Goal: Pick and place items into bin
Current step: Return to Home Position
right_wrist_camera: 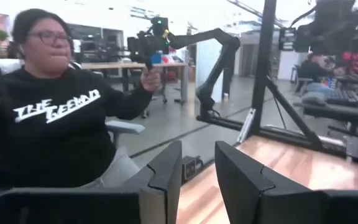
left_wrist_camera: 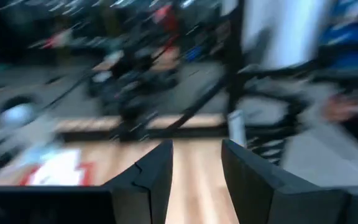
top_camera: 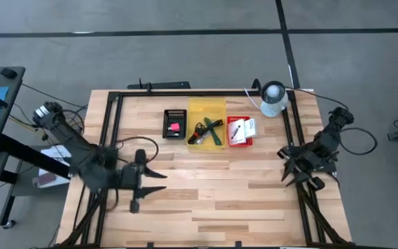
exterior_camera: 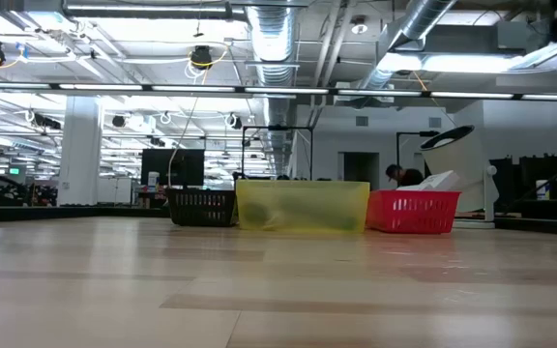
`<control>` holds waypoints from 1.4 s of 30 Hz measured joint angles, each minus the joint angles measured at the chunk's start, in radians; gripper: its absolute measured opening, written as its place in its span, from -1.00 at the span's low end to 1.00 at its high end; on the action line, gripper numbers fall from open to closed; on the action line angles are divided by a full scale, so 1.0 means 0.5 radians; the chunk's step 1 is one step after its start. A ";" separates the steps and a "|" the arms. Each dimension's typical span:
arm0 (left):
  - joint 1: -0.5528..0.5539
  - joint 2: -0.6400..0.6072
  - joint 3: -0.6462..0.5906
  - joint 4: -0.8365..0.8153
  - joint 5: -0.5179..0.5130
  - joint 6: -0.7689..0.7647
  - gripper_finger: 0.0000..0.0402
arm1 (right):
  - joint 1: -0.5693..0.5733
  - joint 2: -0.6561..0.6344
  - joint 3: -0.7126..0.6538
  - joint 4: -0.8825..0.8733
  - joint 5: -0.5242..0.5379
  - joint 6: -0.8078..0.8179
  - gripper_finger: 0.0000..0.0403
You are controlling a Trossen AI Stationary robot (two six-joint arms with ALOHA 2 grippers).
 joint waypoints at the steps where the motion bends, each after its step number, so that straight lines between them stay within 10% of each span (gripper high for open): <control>1: 0.055 -0.091 -0.142 0.174 0.167 0.063 -0.35 | -0.011 0.001 -0.001 -0.007 0.001 0.013 -0.54; 5: 0.287 -0.496 -0.641 0.494 0.584 0.128 -0.35 | -0.043 0.000 -0.001 -0.020 -0.001 0.081 -0.54; 18: 0.534 -1.494 -1.795 1.112 0.946 -0.126 -0.35 | -0.052 0.000 -0.001 -0.146 0.107 0.280 -0.54; 42: 0.487 -2.210 -1.794 0.610 0.957 0.037 -0.35 | -0.168 0.000 -0.001 0.270 0.006 0.066 -0.54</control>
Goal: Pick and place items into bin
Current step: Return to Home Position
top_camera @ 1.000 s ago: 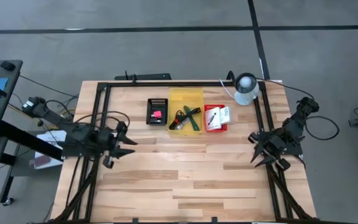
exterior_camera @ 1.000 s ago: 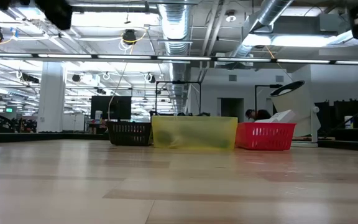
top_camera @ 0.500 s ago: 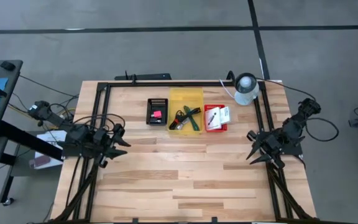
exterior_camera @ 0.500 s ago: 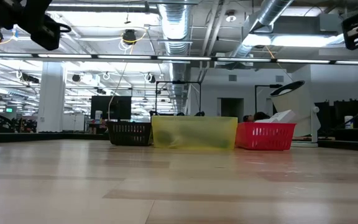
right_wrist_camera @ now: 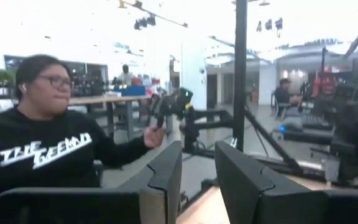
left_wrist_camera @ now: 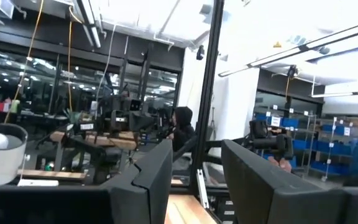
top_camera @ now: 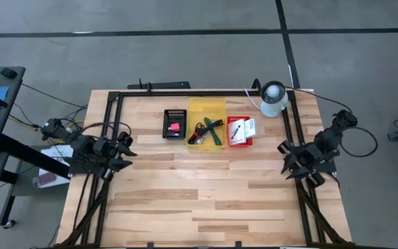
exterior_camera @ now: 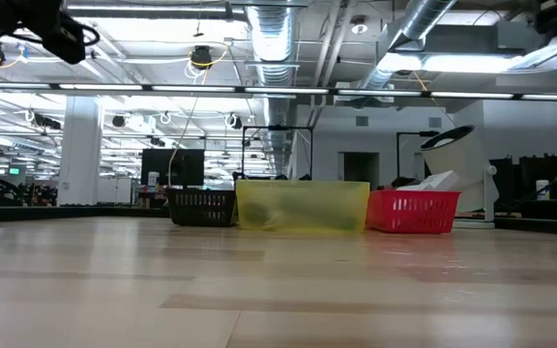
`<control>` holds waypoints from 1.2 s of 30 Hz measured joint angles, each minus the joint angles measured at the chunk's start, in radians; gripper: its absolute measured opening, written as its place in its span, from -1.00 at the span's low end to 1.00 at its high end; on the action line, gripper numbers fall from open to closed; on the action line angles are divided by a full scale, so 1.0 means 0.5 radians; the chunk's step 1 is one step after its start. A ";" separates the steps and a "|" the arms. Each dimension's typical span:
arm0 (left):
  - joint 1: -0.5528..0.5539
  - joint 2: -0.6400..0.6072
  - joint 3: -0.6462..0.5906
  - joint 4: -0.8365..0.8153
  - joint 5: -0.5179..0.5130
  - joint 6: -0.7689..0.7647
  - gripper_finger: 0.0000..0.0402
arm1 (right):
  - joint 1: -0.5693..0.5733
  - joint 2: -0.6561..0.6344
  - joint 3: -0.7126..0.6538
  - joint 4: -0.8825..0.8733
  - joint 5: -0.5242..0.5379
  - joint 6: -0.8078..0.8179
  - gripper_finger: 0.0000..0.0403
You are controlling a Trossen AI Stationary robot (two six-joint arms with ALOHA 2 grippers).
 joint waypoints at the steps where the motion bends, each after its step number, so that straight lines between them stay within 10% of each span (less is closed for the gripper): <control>1: -0.002 0.000 0.000 0.002 -0.006 0.003 -0.35 | -0.002 0.000 0.000 0.027 0.000 0.000 -0.54; 20: -0.001 0.001 -0.001 -0.657 -0.228 -0.069 -0.35 | -0.029 0.001 -0.138 -0.450 -0.101 0.017 -0.54; 36: -0.001 0.006 -0.001 -0.698 -0.293 0.066 -0.35 | -0.031 0.024 -0.333 -0.119 -0.038 -0.085 -0.54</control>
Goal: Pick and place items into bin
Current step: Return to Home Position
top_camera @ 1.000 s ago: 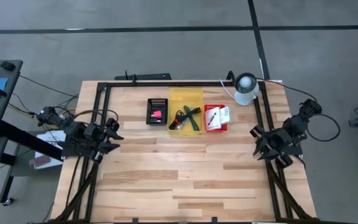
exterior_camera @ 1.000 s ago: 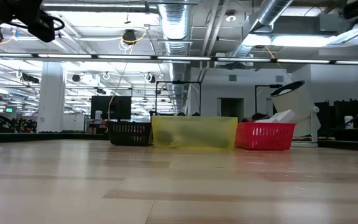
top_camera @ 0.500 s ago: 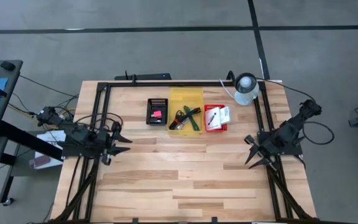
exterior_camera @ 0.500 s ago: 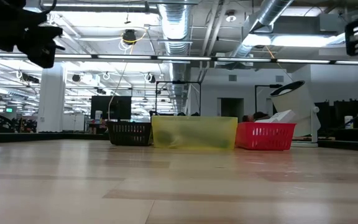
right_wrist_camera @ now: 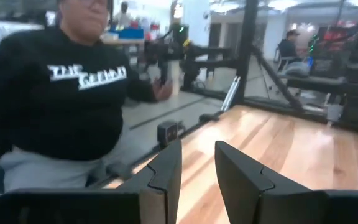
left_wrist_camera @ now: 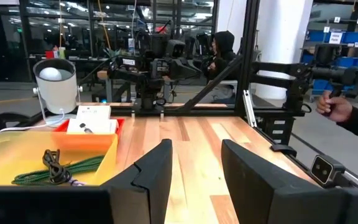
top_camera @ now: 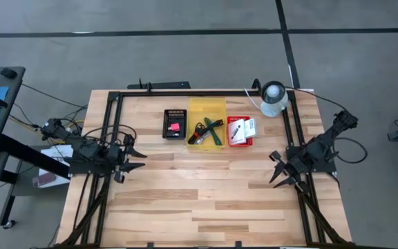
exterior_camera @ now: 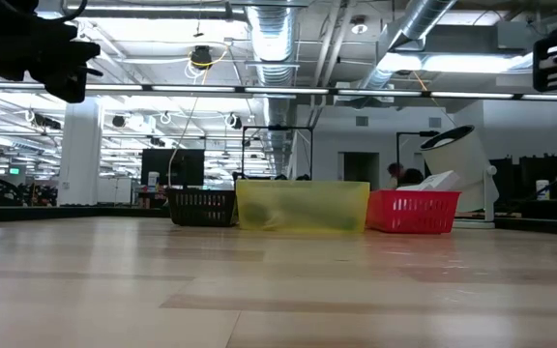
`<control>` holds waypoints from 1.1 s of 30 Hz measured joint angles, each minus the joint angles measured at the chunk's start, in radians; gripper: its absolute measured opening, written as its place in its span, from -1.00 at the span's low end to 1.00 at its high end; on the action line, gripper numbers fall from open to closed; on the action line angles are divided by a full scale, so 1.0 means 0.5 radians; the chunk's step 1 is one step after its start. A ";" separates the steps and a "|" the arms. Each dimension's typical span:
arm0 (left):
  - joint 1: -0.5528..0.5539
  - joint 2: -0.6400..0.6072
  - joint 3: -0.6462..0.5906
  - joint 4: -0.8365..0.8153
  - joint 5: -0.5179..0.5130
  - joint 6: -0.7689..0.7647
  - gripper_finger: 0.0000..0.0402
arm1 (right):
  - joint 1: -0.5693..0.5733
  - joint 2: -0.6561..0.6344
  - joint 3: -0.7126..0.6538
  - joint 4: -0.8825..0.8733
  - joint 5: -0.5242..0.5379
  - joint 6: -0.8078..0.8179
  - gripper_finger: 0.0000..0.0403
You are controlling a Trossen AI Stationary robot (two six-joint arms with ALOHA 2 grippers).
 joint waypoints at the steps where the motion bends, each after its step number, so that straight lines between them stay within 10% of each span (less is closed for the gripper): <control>1: 0.000 0.000 0.000 0.000 0.000 -0.001 -0.35 | 0.001 0.001 -0.020 0.057 0.034 0.007 -0.54; 16: 0.000 0.000 0.000 -0.004 0.000 -0.011 -0.35 | -0.001 0.292 -0.034 0.207 1.304 0.606 -0.54; 33: 0.001 0.000 -0.001 -0.006 0.001 -0.014 -0.35 | 0.000 0.342 -0.034 0.208 1.324 0.680 -0.54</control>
